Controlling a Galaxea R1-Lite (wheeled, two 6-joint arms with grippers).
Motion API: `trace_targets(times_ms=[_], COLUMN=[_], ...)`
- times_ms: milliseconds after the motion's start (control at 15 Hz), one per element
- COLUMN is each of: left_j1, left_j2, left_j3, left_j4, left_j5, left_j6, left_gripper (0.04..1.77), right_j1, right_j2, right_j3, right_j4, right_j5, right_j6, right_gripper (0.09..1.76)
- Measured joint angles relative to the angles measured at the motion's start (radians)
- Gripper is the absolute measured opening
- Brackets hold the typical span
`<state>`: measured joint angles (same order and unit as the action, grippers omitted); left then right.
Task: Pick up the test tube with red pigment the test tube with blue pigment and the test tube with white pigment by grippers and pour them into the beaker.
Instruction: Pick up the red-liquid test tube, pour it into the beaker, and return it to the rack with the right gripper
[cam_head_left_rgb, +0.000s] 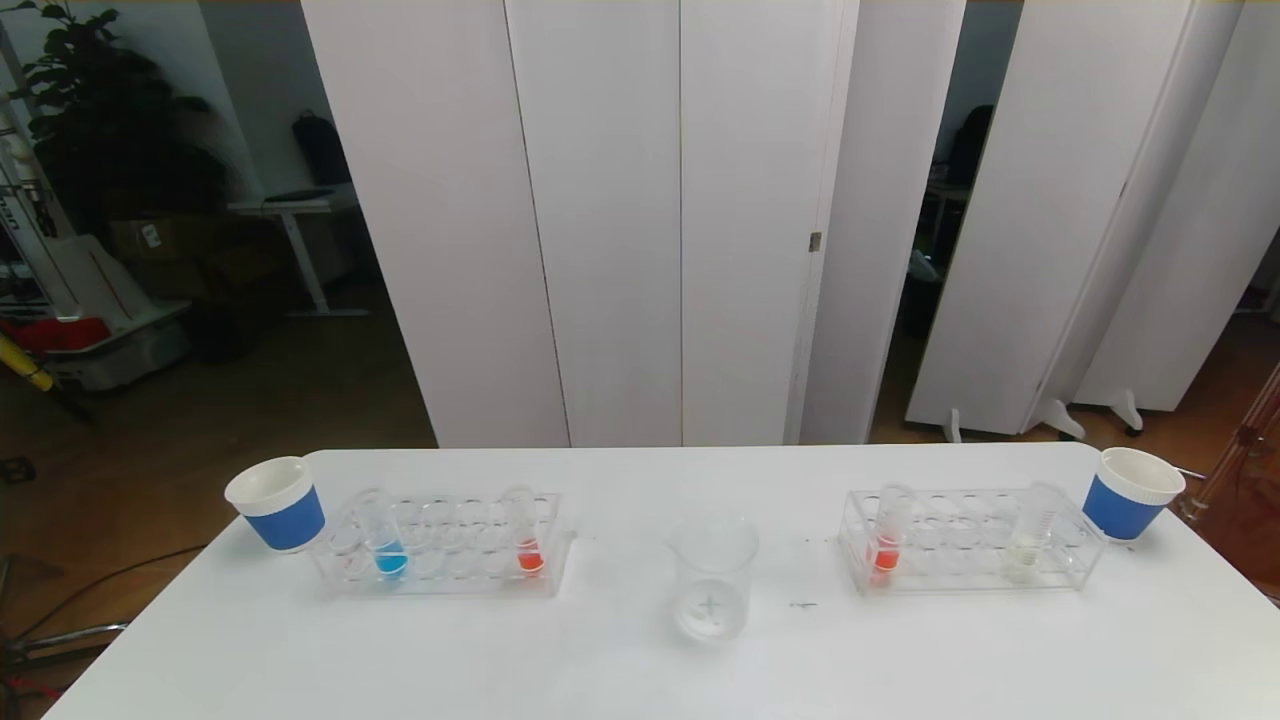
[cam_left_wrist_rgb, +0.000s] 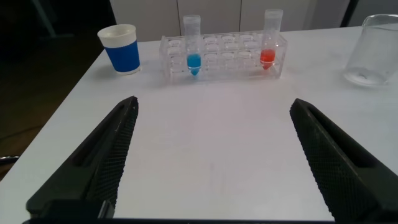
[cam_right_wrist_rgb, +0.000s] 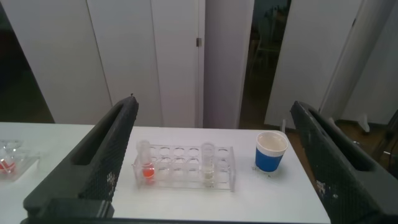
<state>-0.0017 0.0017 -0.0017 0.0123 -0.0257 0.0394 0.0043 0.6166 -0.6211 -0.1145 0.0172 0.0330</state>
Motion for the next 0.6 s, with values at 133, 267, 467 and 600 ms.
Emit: trace_targets(times_ms=[133, 267, 467, 600], left_j1=[0.0, 0.0, 0.0, 0.0], left_j2=[0.0, 0.0, 0.0, 0.0], left_j3=[0.0, 0.0, 0.0, 0.0], left_j4=[0.0, 0.0, 0.0, 0.0], left_j5=[0.0, 0.0, 0.0, 0.0], left_j6=[0.0, 0.0, 0.0, 0.0], left_gripper=[1.74, 1.74, 1.74, 1.74], right_j1=[0.0, 0.003, 0.041, 0.073], right_j2=[0.113, 0.228, 0.369, 0.443], right_j3=[-0.003, -0.001, 0.006, 0.017], right_j4=[-0.079, -0.16, -0.218, -0.229], right_j5=[-0.001, -0.002, -0.003, -0.004], right_j6=[0.014, 0.024, 0.028, 0.029], right_gripper=[1.75, 1.75, 1.75, 1.75])
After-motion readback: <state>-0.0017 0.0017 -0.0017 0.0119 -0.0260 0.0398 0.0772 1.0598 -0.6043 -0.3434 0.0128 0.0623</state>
